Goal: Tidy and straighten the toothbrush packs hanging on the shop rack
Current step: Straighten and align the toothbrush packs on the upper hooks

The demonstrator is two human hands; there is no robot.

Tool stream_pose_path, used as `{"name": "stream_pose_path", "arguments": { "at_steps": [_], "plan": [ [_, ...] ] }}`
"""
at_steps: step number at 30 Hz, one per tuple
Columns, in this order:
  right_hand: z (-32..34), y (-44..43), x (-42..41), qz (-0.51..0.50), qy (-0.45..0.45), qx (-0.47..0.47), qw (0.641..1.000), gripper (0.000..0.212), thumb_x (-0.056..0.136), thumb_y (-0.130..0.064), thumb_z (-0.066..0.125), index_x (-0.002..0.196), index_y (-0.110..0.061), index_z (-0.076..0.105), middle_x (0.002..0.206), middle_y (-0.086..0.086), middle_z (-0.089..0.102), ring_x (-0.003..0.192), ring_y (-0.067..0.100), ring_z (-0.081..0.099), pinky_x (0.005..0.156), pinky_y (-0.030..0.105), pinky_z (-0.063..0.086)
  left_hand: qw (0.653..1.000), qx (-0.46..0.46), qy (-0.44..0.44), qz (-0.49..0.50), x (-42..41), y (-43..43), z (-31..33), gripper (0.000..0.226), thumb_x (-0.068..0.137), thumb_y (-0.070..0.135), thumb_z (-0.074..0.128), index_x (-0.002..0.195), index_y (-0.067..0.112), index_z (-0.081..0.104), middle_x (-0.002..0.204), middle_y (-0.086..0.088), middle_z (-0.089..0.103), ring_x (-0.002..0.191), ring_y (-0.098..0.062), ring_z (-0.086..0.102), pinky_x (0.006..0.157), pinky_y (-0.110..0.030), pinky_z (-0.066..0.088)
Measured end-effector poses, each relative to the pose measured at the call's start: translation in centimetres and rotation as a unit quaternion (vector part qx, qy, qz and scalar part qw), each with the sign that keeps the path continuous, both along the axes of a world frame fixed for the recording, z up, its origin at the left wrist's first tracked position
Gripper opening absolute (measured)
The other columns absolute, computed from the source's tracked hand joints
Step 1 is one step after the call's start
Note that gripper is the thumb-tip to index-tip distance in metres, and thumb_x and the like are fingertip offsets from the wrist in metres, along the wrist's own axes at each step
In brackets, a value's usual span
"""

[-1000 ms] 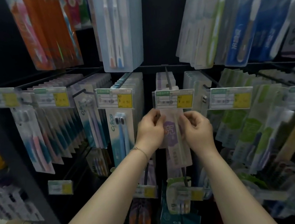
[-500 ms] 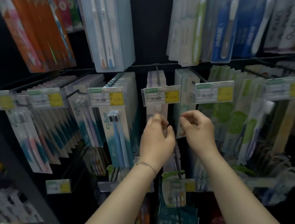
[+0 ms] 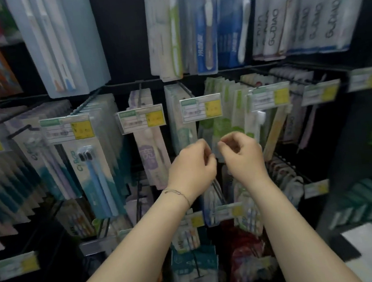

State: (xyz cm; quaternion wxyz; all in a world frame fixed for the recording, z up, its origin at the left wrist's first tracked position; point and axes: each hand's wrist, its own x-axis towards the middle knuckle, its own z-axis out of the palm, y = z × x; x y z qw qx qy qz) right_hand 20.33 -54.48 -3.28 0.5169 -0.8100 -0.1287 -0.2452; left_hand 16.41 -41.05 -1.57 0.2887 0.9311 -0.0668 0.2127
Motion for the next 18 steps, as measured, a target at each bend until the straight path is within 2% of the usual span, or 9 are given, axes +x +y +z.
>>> {"name": "stream_pose_path", "arguments": {
  "at_steps": [5,9,11,18],
  "plan": [
    [0.7,-3.3,0.6,-0.025,0.017,-0.115,0.993,0.013,0.093,-0.033,0.057,0.092,-0.023,0.066,0.081,-0.01,0.065,0.078,0.013,0.061,0.07,0.033,0.053,0.996,0.082,0.006,0.016,1.0,-2.4,0.4,0.015,0.096,0.033,0.05,0.098,0.019,0.054,0.093,0.001,0.06,0.085,-0.023,0.061,0.072,-0.04,0.056],
    [1.3,-5.9,1.5,-0.033,0.012,-0.191,0.981,0.015,0.094,-0.034,0.056,0.098,-0.023,0.067,0.086,-0.009,0.064,0.08,0.013,0.059,0.066,0.028,0.046,0.991,0.132,0.004,0.03,2.1,-5.3,0.2,0.016,0.095,0.032,0.049,0.099,0.017,0.053,0.097,-0.002,0.061,0.087,-0.027,0.063,0.073,-0.04,0.055],
    [1.2,-7.7,2.1,-0.029,0.009,-0.189,0.981,0.013,0.094,-0.032,0.057,0.094,-0.023,0.066,0.083,-0.009,0.062,0.078,0.013,0.058,0.064,0.026,0.041,0.99,0.135,-0.001,0.03,2.7,-7.3,0.2,0.017,0.096,0.033,0.048,0.1,0.017,0.053,0.098,-0.003,0.062,0.086,-0.028,0.063,0.071,-0.039,0.054],
    [1.0,-15.0,5.1,-0.028,0.022,-0.145,0.989,0.01,0.096,-0.031,0.056,0.087,-0.029,0.061,0.078,-0.012,0.063,0.073,0.007,0.058,0.058,0.021,0.038,0.99,0.128,-0.002,0.053,5.0,-14.3,0.6,0.02,0.098,0.036,0.046,0.094,0.017,0.053,0.085,-0.004,0.064,0.077,-0.028,0.065,0.068,-0.041,0.057]
  ]
}}
